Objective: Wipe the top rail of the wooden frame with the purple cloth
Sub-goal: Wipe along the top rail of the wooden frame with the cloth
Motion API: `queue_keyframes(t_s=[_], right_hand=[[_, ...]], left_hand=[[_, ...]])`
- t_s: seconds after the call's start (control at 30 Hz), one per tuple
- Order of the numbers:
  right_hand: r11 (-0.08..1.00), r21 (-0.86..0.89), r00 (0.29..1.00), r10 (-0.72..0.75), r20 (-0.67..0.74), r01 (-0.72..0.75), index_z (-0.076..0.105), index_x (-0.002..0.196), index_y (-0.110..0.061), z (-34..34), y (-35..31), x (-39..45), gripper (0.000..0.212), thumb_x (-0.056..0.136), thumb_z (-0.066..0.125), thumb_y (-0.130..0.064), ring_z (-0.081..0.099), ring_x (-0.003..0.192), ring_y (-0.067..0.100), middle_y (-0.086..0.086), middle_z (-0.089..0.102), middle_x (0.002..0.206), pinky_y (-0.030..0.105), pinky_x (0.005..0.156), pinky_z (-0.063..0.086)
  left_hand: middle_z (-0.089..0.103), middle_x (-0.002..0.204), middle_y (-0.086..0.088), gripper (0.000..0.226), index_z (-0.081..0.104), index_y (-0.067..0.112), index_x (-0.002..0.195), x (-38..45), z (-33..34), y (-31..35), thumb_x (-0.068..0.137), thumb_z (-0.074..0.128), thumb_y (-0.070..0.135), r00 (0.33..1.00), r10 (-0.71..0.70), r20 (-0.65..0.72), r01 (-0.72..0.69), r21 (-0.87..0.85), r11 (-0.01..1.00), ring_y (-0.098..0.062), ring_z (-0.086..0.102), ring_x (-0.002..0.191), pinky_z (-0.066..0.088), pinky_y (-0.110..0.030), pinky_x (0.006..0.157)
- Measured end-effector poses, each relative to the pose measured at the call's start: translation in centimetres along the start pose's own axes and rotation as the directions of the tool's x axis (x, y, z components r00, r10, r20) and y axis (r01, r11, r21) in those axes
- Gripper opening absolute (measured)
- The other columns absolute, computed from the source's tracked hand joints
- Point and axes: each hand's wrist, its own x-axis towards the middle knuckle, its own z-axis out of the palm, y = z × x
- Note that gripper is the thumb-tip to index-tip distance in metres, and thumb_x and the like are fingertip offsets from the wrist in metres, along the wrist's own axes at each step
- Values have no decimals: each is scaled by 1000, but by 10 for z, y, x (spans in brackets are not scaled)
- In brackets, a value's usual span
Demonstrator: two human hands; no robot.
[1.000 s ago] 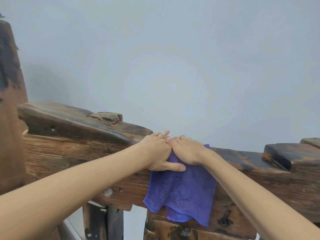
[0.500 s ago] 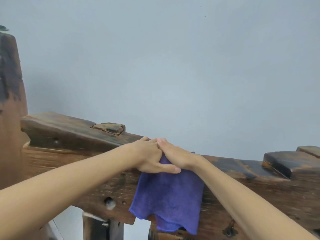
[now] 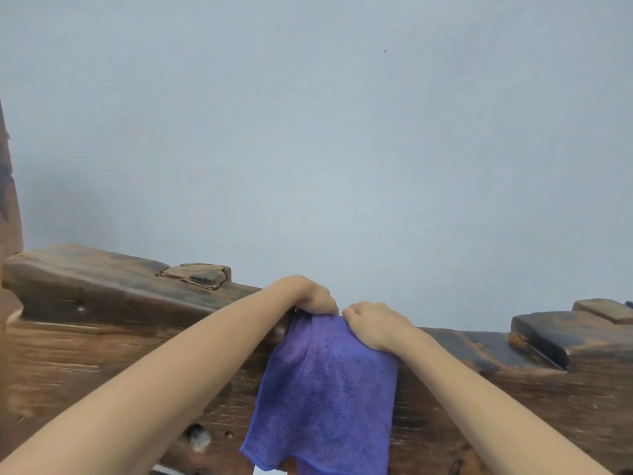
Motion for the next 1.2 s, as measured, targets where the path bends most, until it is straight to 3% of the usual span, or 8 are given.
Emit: queue_keyframes(t_s=[0.13, 0.27, 0.43, 0.53, 0.7, 0.93, 1.13, 1.2], right_hand=[[989, 88, 988, -112, -103, 122, 62, 126, -24, 1, -2, -3, 36, 101, 38, -32, 59, 119, 33, 11, 65, 130, 44, 99, 48], [968, -11, 893, -237, -383, 252, 54, 133, -26, -1, -11, -15, 35, 100, 43, -24, 58, 117, 26, 2, 60, 128, 42, 92, 49], [940, -31, 710, -278, -647, 340, 62, 126, -22, -2, -32, -31, 30, 102, 45, -28, 58, 110, 19, -2, 63, 120, 36, 85, 49], [860, 251, 815, -271, -511, 444, 56, 137, -27, 0, -48, -35, 40, 105, 35, -38, 58, 118, 20, -1, 65, 127, 39, 98, 46], [891, 136, 899, -416, -139, 433, 23, 157, -34, 21, -91, -35, 65, 99, 17, -63, 25, 151, 21, 2, 31, 163, 44, 118, 27], [900, 82, 902, -419, -103, 428, 27, 154, -41, 20, -149, -14, 71, 92, 15, -71, 37, 142, 29, 8, 45, 151, 48, 117, 27], [908, 69, 908, -408, -92, 414, 22, 158, -19, 18, -178, 0, 81, 93, 21, -69, 41, 141, 24, 1, 39, 159, 43, 112, 34], [913, 74, 915, -396, -81, 402, 10, 161, -18, 20, -186, 2, 83, 95, 20, -68, 35, 146, 26, 4, 29, 165, 45, 113, 30]], left_hand=[[71, 116, -12, 37, 68, 4, 109, -5, -1, -10, 94, 60, 37, 942, 179, -283, -187, 1, 982, -30, 64, 109, 51, -40, 95], [66, 110, -1, 39, 60, 13, 114, -35, -17, -19, 85, 75, 33, 737, 272, -619, -373, -37, 927, -24, 61, 103, 49, -35, 87], [61, 106, 4, 47, 62, 14, 112, -62, -38, -30, 80, 82, 43, 710, 228, -666, -361, -67, 930, -18, 57, 100, 46, -30, 84], [60, 102, 3, 43, 65, 12, 107, -65, -36, -43, 83, 78, 45, 726, 178, -665, -282, -51, 958, -20, 58, 101, 48, -32, 87], [62, 110, -6, 16, 61, 16, 104, -70, -17, -80, 94, 58, 28, 700, 86, -709, -18, 103, 995, -30, 61, 104, 46, -36, 76], [50, 91, -3, 36, 53, 21, 80, -95, -9, -141, 105, 32, 36, 710, 104, -696, 79, 225, 971, -27, 49, 107, 45, -39, 80], [62, 129, -3, 44, 61, 22, 133, -105, -9, -180, 108, 30, 41, 748, 198, -634, -72, 220, 973, -22, 47, 129, 40, -44, 108], [65, 123, -5, 43, 64, 16, 125, -106, -10, -187, 108, 30, 37, 761, 187, -622, -77, 200, 977, -23, 47, 130, 39, -44, 109]])
